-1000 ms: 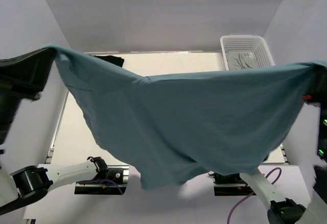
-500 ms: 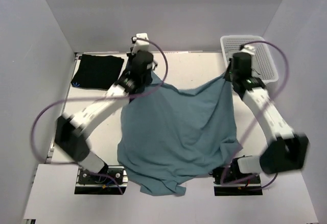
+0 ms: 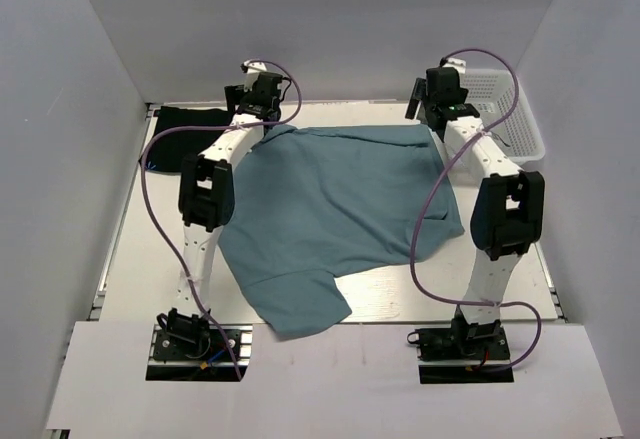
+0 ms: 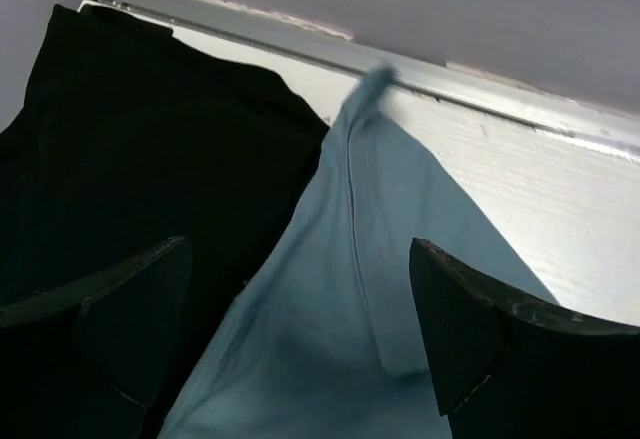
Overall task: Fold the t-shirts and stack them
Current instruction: Flatten out the tshirt
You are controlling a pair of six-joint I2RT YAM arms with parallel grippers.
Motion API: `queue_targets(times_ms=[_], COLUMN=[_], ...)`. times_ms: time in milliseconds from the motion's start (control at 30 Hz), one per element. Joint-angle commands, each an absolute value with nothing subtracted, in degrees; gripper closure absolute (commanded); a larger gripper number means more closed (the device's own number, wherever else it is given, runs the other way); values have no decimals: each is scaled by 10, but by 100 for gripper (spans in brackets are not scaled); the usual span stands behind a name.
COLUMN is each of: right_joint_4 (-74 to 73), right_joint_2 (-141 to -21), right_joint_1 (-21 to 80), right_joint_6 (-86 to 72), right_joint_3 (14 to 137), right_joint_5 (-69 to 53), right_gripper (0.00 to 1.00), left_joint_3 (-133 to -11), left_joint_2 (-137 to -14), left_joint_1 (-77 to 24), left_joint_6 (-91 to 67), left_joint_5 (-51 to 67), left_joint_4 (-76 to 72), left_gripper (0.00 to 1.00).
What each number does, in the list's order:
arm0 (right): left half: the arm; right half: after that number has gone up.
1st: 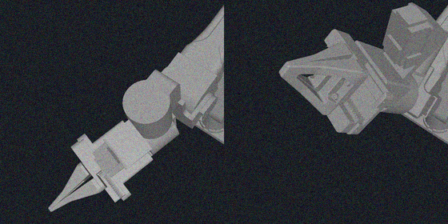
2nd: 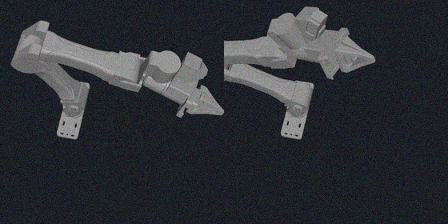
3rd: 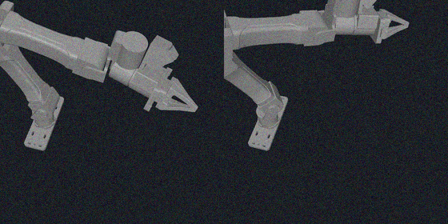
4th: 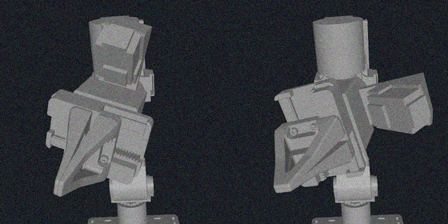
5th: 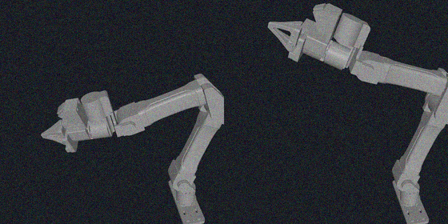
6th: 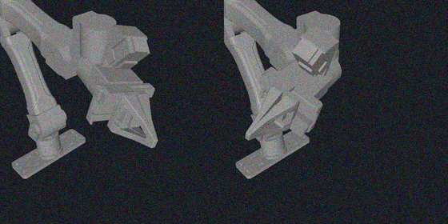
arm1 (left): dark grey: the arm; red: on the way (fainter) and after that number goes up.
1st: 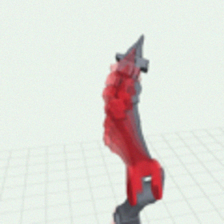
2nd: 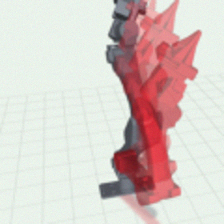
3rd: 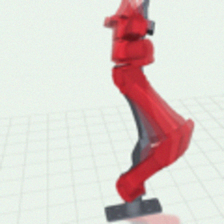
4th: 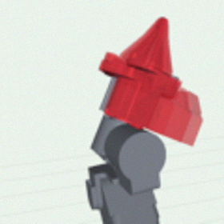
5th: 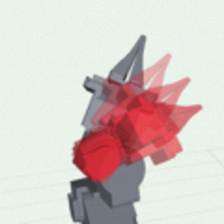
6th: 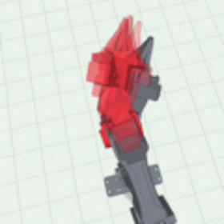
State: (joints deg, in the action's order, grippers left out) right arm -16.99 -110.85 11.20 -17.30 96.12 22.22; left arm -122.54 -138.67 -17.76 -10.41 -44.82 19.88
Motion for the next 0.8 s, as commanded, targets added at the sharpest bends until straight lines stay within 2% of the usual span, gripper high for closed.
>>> queue_targets(times_ms=[0, 167, 267, 333, 367, 433, 533, 767], right_joint_4=[-156, -164, -184, -212, -229, -263, -296, -256], right_joint_2=[-1056, -923, -867, -832, -818, -812, -788, -728], right_joint_1=[112, 112, 107, 108, 108, 109, 109, 102], right_joint_6=[-154, -184, -222, -242, -252, -280, -311, -340], right_joint_3=[946, 835, 710, 663, 635, 592, 526, 409], right_joint_5=[191, 149, 131, 124, 112, 112, 138, 101], right_gripper=[10, 10, 10, 10, 10, 10, 10, 13], left_joint_3=[-1184, -1109, -1003, -886, -799, -718, -601, -470], left_joint_2=[-1266, -1160, -1075, -1029, -980, -936, -875, -846], left_joint_1=[-190, -197, -204, -204, -204, -209, -214, -220], left_joint_6=[-120, -190, -260, -299, -306, -322, -339, -369], left_joint_5=[-414, -346, -271, -224, -169, -88, -27, -39], left_joint_4=[195, 279, 323, 323, 287, 245, 184, 178], left_gripper=[0, 0, 0, 0, 0, 0, 0, 0])
